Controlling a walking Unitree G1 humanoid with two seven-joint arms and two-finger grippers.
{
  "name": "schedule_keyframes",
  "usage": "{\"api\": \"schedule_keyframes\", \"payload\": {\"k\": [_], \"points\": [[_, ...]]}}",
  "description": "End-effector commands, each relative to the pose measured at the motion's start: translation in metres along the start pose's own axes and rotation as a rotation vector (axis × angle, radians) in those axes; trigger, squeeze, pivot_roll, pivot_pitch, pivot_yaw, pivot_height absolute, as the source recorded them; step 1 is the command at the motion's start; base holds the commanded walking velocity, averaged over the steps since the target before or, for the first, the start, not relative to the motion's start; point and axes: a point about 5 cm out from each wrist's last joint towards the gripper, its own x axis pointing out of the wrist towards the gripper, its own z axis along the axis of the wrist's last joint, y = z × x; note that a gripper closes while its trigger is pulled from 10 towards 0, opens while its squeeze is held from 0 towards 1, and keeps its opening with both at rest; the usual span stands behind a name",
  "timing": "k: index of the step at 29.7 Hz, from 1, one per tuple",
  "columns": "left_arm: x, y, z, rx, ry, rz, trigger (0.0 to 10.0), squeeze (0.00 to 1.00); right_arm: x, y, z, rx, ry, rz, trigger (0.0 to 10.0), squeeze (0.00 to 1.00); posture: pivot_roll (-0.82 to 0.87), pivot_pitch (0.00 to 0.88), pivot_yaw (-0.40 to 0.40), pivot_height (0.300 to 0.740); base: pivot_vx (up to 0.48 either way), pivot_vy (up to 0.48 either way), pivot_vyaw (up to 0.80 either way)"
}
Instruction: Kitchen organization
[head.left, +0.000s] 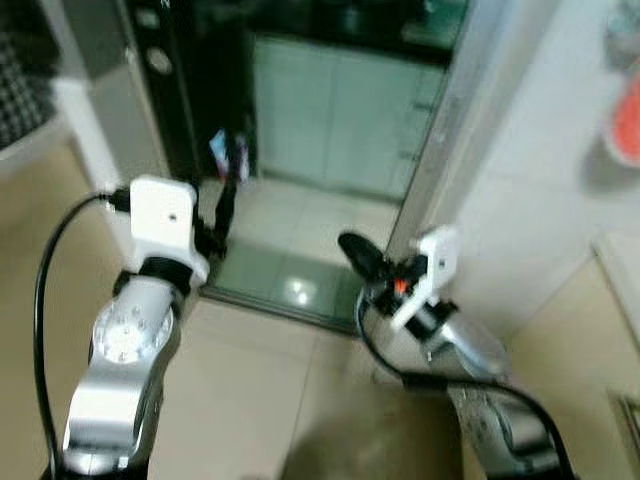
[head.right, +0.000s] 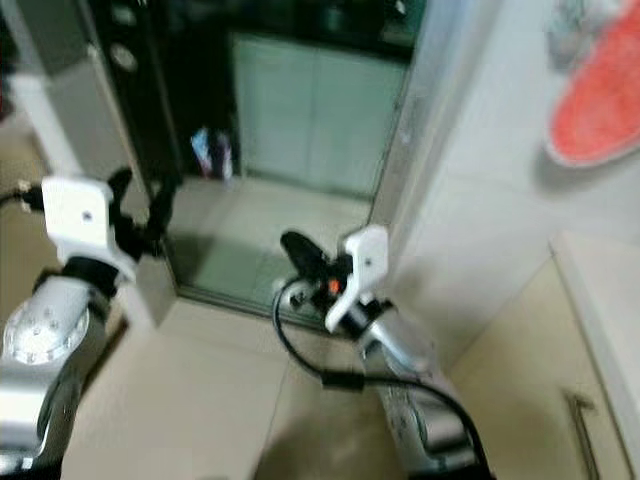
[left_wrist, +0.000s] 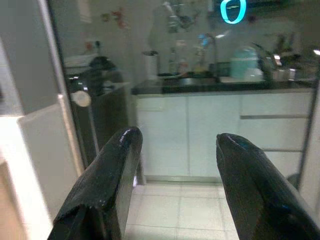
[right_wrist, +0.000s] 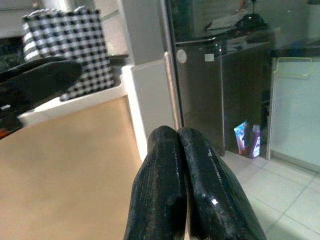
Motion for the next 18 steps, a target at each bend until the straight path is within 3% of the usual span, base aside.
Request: {"api": "schedule_keyframes", "payload": {"k": [1,4,8,11,14,18], "points": [[0.0,-0.007,-0.011,0.002,0.051,-0.022,10.0,0.0,-0.006,-0.018,-0.005,-0.01,0.029,-0.122,10.0,0.0,0.03,0.0,-0.03,0.74,0.0,0.0,0.0],[-0.006,-0.001,-0.029,-0.014,0.084,0.002,10.0,0.0,-0.009,-0.03,-0.009,-0.114,0.053,-0.236,10.0,0.0,0.03,0.0,-0.027,0.74,0.0,0.0,0.0],[-0.01,0.004,-0.039,-0.045,0.084,0.04,10.0,0.0,-0.011,-0.038,-0.007,-0.131,0.036,-0.318,10.0,0.0,0.02,0.0,-0.025,0.74,0.0,0.0,0.0],[-0.013,0.002,-0.053,-0.072,0.143,0.081,10.0,0.0,-0.013,-0.046,-0.007,-0.089,0.008,-0.409,10.0,0.0,0.01,0.0,-0.019,0.74,0.0,0.0,0.0],[-0.011,-0.004,-0.06,-0.035,0.15,0.052,10.0,0.0,-0.011,-0.05,-0.014,-0.11,0.044,-0.429,10.0,0.0,0.0,0.0,-0.017,0.74,0.0,0.0,0.0],[-0.012,0.001,-0.062,-0.044,0.149,0.067,10.0,0.0,-0.013,-0.045,-0.02,-0.098,0.065,-0.41,10.0,0.0,0.0,0.0,-0.025,0.74,0.0,0.0,0.0]]}}
